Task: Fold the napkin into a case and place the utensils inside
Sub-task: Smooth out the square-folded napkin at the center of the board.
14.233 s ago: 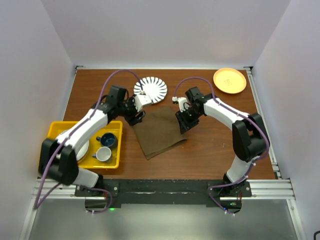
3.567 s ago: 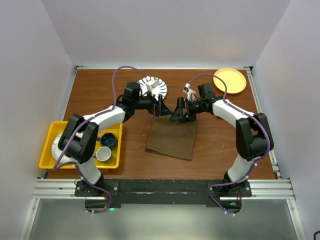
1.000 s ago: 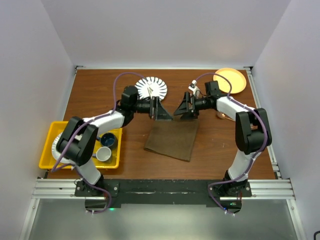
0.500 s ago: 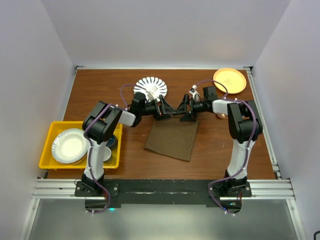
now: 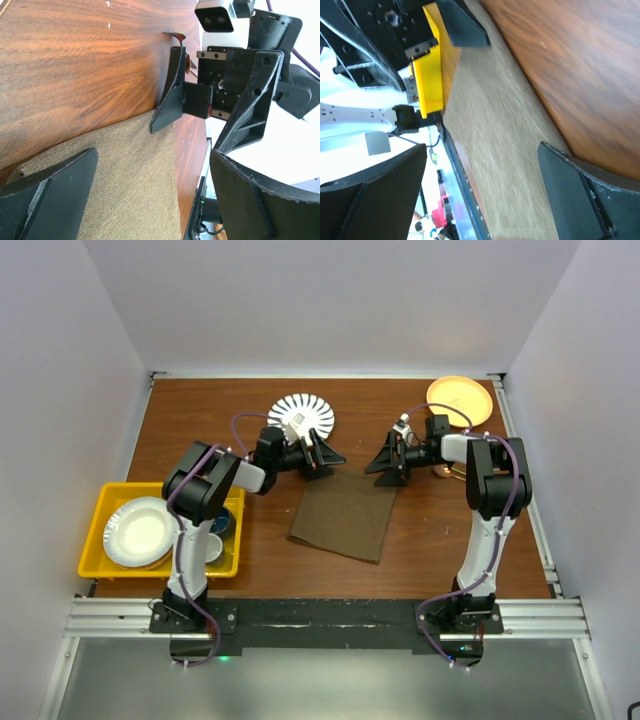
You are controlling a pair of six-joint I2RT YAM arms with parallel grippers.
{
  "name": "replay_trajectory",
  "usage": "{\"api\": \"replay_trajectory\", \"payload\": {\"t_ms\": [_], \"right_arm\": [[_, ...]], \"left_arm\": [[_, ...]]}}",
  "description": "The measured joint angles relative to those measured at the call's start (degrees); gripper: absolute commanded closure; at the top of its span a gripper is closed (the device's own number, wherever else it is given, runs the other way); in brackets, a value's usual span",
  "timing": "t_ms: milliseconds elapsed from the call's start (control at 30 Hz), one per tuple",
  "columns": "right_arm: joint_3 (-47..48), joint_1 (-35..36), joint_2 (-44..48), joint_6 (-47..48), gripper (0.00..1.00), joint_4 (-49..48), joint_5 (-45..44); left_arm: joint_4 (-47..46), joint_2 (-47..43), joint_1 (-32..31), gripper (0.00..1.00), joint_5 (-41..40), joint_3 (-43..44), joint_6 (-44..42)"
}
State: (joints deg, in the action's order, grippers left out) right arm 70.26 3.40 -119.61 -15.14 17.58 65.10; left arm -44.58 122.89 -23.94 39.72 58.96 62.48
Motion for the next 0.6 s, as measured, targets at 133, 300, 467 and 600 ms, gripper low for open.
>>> {"api": "replay_trajectory", "payload": {"t_ms": [133,300,467,600], "right_arm": [[0.74,-1.64,0.83,4.55,0.02,6.86,-0.04],[-2.19,-1.51,7.72,4.9,0.02,10.25,-1.11],[-4.0,0.59,15.17,2.86,0.02,9.31,-1.09],[-5.77,3.54,15.96,0.02,0.02,5.62,-1.36]], "left_arm": [[-0.09,-0.17,0.0,0.0,0.57,-0.02,-0.13],[3.32,-4.57,0.26,0.0,1.97,-2.8,-1.66],[7.69,-16.41,-0.57,0.0,5.07,-7.43,-2.23],[9.49,-22.82,-1.49,0.0,7.15,-11.67,-3.76]]}}
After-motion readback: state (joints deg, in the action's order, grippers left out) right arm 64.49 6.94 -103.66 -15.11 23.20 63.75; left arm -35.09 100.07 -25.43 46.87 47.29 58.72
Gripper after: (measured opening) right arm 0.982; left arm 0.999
